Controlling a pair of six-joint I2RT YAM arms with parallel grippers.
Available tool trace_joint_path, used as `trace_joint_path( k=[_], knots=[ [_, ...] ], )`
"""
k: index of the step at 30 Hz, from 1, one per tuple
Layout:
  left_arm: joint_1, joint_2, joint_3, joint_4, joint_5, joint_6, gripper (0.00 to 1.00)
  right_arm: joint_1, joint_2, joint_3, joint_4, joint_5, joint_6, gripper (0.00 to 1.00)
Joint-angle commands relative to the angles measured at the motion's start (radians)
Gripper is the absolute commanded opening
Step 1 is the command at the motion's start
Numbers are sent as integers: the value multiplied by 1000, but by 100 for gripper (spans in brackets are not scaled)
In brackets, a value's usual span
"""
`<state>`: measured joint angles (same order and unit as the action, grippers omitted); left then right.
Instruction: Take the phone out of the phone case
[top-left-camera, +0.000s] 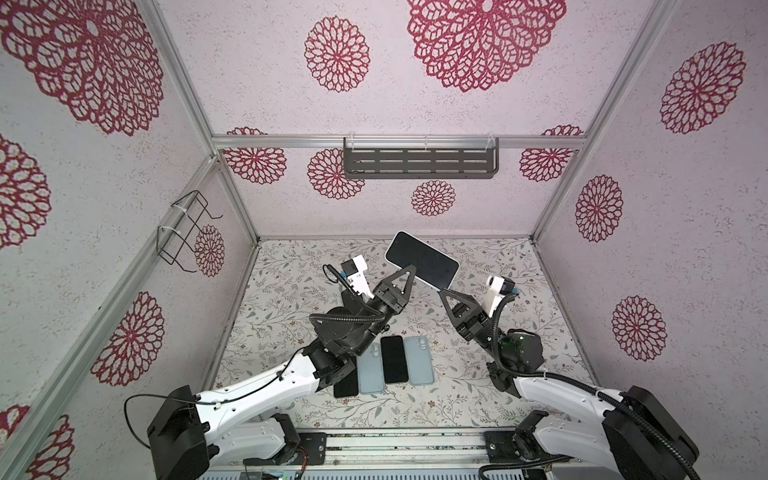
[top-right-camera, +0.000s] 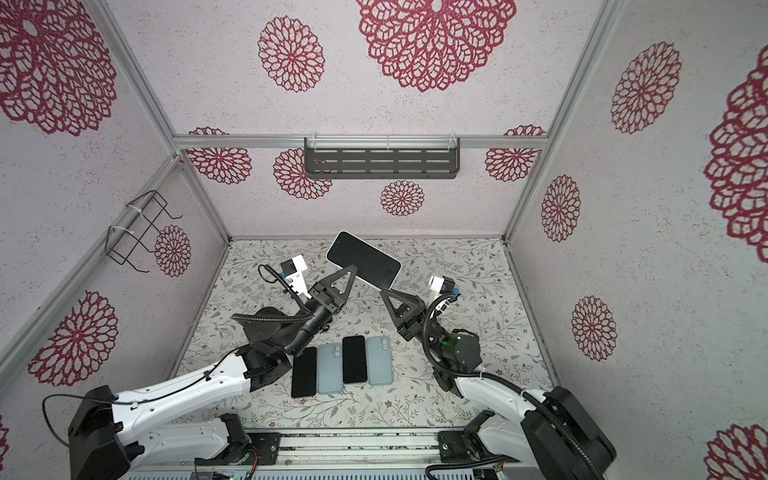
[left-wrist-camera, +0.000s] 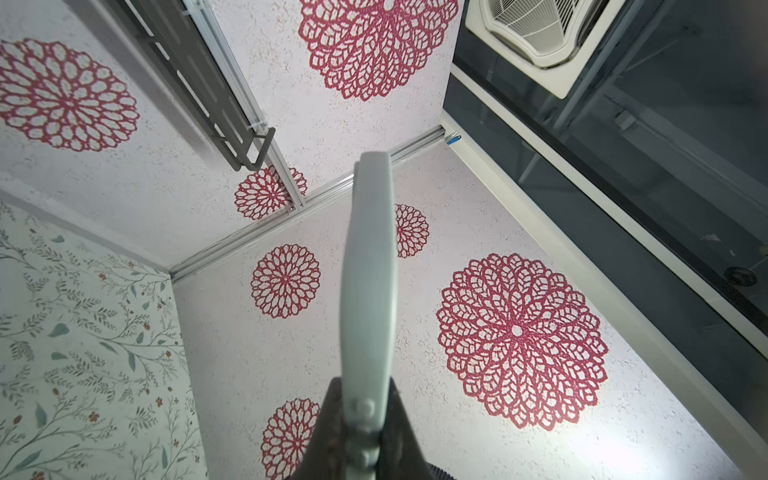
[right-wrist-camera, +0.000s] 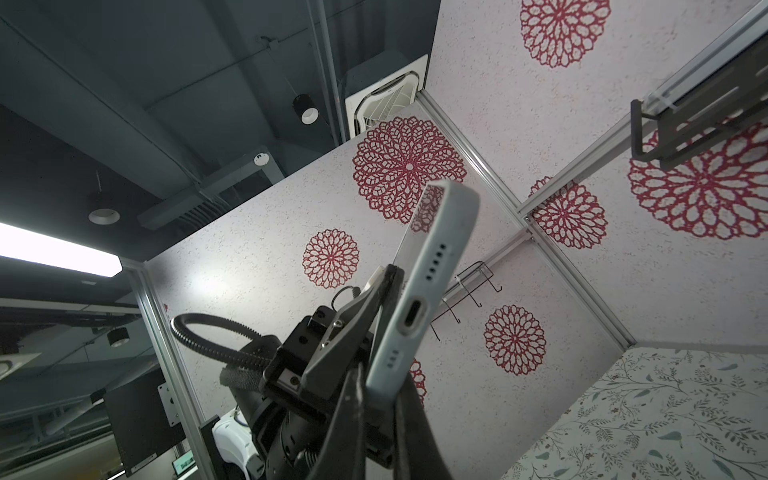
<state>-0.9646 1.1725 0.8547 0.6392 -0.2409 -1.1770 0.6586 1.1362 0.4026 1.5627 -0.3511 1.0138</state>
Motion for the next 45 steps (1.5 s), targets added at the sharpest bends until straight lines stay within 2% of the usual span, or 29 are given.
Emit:
trace_joint_path(
  k=[1,5,13,20,25,29,30,34,36,38,40,42,44,45],
  knots=[
    [-11,-44,77,-225,36,-33,0,-32,-69,16,-27,-112,-169,0],
    [-11,-31,115,-321,89,-85,0,-63,-172,38,-298,-132,-375,0],
    [-8,19,189,-403,213,-119,0,-105,-317,129,-629,-122,-614,0],
    [7,57,253,-435,299,-112,0,-108,-392,142,-749,-89,-698,0],
    [66,35,257,-423,364,-106,0,-109,-498,68,-814,-26,-723,0],
    [135,6,316,-527,440,-24,0,-109,-608,18,-942,-29,-740,32],
    [153,-2,337,-571,464,14,0,-109,-633,11,-979,-31,-745,37],
    [220,-2,476,-798,629,250,0,-109,-725,3,-1132,-28,-765,60],
    [231,4,530,-928,629,350,0,-111,-724,23,-1175,-70,-756,66],
    [232,-15,506,-901,619,386,0,-111,-681,46,-1168,-112,-694,69],
    [242,-32,446,-785,637,362,0,-111,-632,25,-1054,-132,-588,73],
    [244,-43,379,-668,613,318,0,-109,-585,-28,-831,-139,-443,79],
    [244,-49,308,-525,591,273,0,-108,-513,-91,-558,-128,-297,82],
    [245,-45,289,-485,588,254,0,-108,-481,-102,-476,-117,-253,83]
  ],
)
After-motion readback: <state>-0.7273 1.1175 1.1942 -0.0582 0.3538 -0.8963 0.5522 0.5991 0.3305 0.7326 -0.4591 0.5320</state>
